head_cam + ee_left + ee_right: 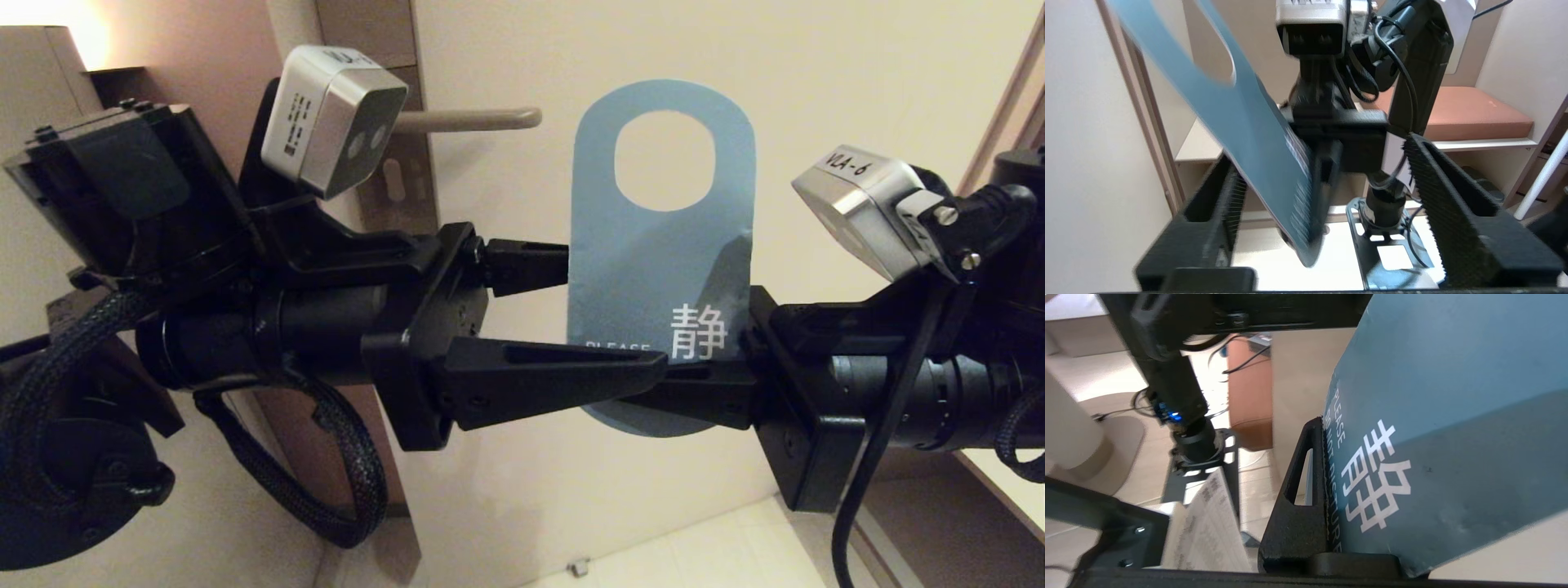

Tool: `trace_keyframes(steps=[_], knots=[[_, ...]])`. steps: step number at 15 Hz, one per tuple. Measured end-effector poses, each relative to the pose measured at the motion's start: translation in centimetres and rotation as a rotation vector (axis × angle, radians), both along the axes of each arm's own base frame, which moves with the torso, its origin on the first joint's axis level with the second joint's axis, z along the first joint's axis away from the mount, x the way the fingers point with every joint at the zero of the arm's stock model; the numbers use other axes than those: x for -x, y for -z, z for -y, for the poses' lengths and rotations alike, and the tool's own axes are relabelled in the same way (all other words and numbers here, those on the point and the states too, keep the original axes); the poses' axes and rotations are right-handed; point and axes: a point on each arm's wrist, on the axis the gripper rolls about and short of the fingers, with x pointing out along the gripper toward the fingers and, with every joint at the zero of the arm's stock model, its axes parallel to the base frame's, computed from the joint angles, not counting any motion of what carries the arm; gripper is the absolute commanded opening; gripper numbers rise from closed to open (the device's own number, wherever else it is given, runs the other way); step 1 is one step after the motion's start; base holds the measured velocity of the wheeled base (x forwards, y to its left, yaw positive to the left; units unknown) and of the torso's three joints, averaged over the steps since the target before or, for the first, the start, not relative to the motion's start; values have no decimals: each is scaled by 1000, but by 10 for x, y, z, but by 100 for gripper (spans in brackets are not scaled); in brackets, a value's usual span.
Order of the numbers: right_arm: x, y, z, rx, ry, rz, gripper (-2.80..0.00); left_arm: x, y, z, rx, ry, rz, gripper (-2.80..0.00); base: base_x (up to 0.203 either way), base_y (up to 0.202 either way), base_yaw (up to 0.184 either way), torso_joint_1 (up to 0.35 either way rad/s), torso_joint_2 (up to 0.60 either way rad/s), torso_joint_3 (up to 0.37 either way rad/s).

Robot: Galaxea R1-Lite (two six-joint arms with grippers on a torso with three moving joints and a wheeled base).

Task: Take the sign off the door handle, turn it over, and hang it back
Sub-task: Hand it to the other hand, then hang the sign back with the other side facing out

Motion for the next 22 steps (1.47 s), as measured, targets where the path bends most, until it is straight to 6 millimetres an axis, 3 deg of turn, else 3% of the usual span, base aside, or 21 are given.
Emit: trace_keyframes(steps=[10, 11, 22], knots=[[9, 10, 10, 15, 96, 5, -280, 8, 16, -43, -26, -161, -7, 0, 0, 0, 0, 0, 0, 0], [10, 11, 11, 18, 116, 7, -280, 7, 19, -49, -32, -183, 3, -280, 0, 0, 0, 0, 0, 0], [31, 21, 35, 51, 342, 16, -280, 25, 34, -97, -50, -343, 2, -280, 0, 0, 0, 0, 0, 0]])
